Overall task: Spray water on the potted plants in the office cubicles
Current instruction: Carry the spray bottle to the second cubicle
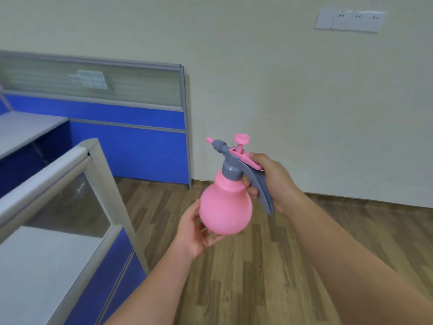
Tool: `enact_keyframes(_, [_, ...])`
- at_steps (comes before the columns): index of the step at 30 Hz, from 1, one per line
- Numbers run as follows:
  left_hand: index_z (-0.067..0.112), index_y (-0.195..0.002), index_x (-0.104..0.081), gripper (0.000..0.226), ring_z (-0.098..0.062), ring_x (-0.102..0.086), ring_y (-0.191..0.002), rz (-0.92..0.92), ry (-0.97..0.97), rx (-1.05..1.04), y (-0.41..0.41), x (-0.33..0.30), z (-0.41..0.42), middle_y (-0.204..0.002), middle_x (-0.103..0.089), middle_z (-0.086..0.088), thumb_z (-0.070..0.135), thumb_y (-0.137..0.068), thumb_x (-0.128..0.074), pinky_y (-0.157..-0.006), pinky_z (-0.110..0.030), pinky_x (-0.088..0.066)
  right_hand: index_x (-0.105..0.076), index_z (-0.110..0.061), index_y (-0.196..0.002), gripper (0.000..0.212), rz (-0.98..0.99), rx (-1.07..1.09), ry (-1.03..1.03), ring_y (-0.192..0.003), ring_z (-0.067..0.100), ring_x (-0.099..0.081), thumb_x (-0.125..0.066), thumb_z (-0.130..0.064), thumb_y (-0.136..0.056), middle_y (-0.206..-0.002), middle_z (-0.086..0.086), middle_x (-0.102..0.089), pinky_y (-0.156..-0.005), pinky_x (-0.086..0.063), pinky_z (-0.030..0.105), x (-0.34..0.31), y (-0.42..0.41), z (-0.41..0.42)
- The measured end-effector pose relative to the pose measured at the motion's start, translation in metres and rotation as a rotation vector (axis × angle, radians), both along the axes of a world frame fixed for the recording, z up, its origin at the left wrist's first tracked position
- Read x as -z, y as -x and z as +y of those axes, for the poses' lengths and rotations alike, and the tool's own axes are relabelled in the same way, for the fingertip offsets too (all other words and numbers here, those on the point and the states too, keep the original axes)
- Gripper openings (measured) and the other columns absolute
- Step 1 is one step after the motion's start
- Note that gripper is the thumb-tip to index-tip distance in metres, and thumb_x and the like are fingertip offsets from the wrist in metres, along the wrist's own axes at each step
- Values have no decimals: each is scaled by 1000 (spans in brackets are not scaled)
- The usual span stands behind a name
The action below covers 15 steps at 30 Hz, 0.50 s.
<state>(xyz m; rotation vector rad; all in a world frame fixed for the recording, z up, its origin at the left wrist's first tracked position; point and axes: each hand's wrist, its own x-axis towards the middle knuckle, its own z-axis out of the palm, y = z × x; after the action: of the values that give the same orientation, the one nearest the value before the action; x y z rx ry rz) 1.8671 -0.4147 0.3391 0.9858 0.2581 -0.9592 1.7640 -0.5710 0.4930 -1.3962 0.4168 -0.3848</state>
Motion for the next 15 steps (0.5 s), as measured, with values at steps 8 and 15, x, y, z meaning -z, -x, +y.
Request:
enact_keyframes(8, [22, -118, -71, 41, -37, -69, -115, 6, 52, -156, -145, 8, -61, -126, -70, -12, 52, -89, -68, -95, -65, -56, -77, -20, -71, 34, 28, -140, 49, -40, 24, -47, -65, -52, -73, -59, 14, -63, -42, -39, 28, 6, -168, -63])
enact_keyframes(15, [22, -118, -71, 43, -37, -67, -115, 44, 57, -311, -269, 1, -84, -125, -69, -13, 52, -87, -70, -81, -55, -65, -80, -19, -72, 41, 56, -247, 113, -47, 27, -54, -63, -56, -74, -63, 16, -68, -48, -44, 32, -2, -312, -91])
